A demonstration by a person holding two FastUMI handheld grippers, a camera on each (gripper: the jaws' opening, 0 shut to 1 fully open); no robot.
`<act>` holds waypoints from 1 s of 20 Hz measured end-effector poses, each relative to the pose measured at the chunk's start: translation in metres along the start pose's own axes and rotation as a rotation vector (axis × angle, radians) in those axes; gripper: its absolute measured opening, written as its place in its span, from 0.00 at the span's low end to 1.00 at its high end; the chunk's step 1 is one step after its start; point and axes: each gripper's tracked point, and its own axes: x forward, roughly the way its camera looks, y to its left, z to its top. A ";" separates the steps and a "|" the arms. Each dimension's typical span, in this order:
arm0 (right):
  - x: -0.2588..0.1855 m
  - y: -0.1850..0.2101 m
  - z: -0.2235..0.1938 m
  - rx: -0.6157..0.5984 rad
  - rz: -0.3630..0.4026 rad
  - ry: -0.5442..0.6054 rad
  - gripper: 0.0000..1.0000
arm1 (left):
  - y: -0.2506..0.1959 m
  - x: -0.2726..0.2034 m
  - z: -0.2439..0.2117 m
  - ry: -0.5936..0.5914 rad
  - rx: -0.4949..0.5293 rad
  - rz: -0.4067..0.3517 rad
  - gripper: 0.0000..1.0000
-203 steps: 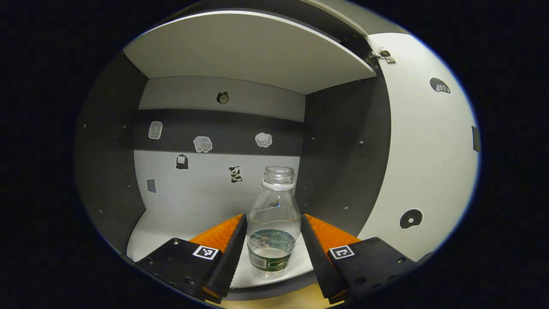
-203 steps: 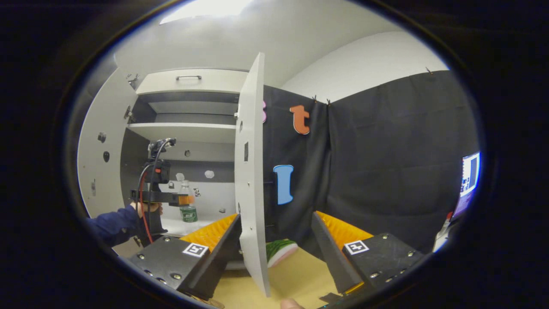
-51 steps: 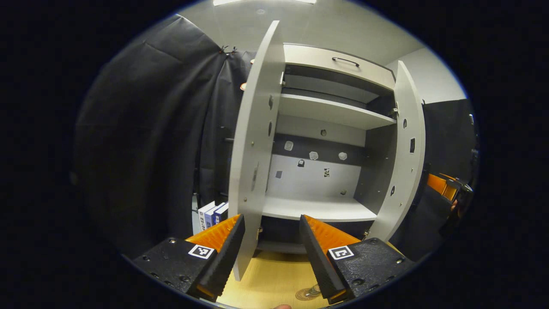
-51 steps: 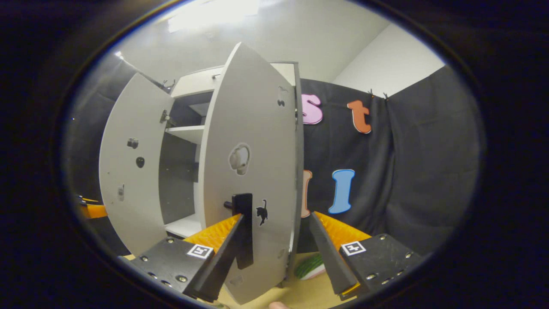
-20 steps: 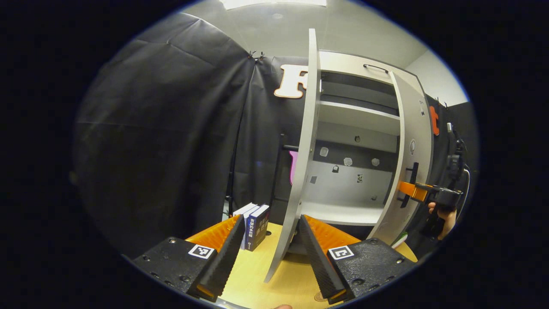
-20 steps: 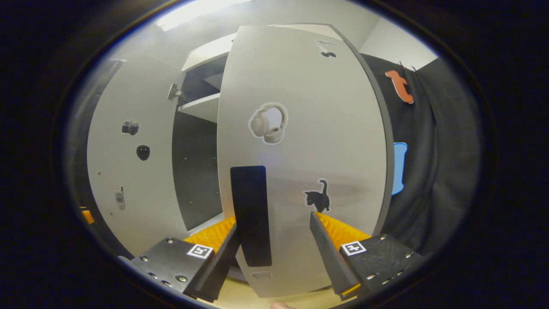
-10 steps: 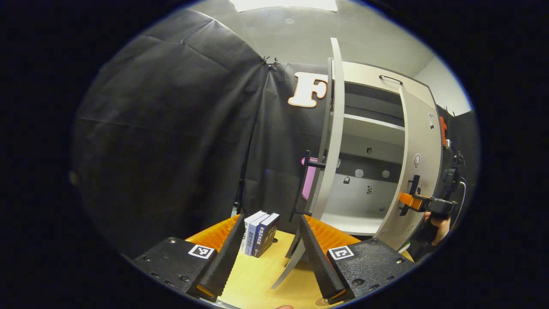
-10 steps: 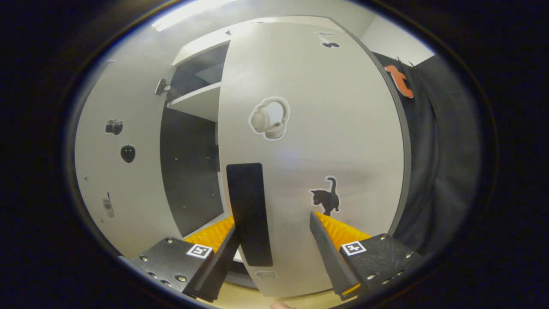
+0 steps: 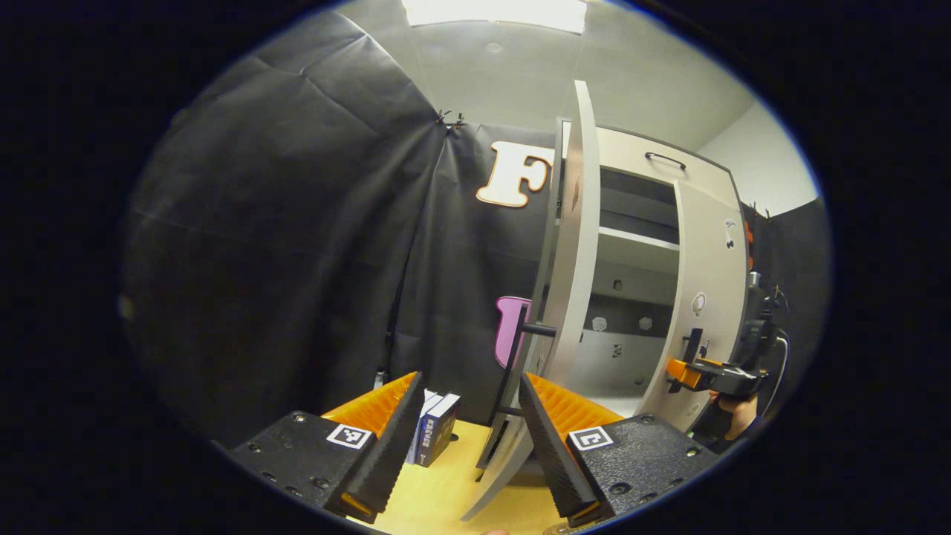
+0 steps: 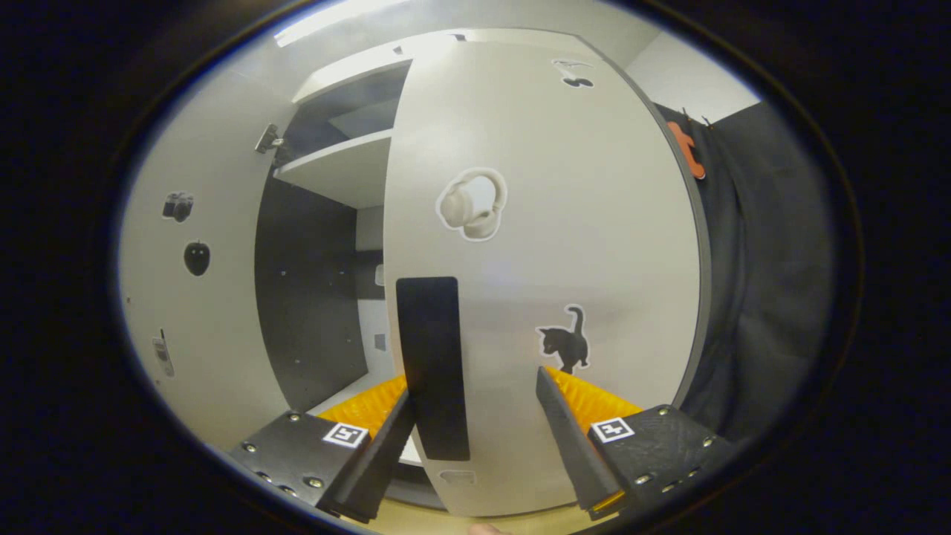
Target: Grasp the bottle in the cabinet with the left hand and place it on the coaster, then close the right door with the right hand and the left door with the left hand.
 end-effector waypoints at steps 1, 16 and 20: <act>0.001 0.000 0.000 -0.003 -0.006 0.000 0.94 | -0.002 0.003 0.001 -0.002 -0.001 -0.019 0.81; -0.023 0.002 -0.005 0.033 0.016 -0.002 0.91 | -0.061 0.031 -0.012 0.089 0.036 -0.313 0.78; -0.048 -0.003 0.002 -0.025 0.049 -0.022 0.94 | -0.098 0.038 -0.021 0.094 0.040 -0.379 0.78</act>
